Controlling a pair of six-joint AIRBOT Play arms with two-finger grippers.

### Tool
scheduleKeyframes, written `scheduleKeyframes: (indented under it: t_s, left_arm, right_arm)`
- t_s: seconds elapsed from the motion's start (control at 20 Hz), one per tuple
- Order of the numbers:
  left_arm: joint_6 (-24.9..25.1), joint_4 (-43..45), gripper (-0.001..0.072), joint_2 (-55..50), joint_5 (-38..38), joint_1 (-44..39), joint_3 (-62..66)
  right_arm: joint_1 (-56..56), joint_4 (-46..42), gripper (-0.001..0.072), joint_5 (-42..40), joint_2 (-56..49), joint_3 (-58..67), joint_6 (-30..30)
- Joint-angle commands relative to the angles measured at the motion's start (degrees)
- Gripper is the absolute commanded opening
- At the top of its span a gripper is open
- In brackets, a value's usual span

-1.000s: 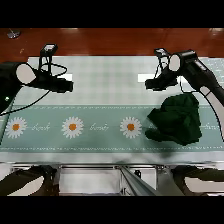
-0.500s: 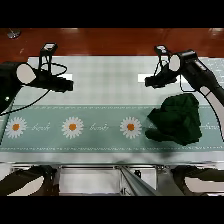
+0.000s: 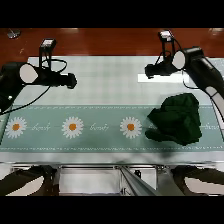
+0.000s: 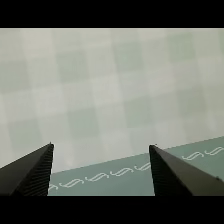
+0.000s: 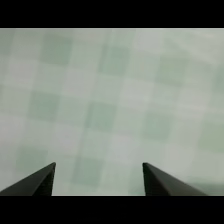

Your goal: Fold the shirts.

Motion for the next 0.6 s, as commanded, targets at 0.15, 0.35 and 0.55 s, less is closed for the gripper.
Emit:
scheduleKeyframes:
  t_s: [0.15, 0.35, 0.55]
  left_arm:
    - [-0.35, -2.80, 0.0706, 8.92, -9.53, -0.68, -7.96]
    - [-1.44, -9.62, 0.0706, 20.79, -1.51, -4.59, -27.12]
    - [-3.96, -9.84, 0.0706, 21.55, 2.80, -5.07, -33.20]
  right_arm:
    - [-11.82, -16.92, 0.0623, 21.33, 14.67, -10.19, 8.61]
    - [-22.18, -4.09, 0.0623, 9.92, 24.35, -34.64, 12.48]
    - [-24.65, 5.25, 0.0623, 4.07, 20.06, -44.35, 11.21]
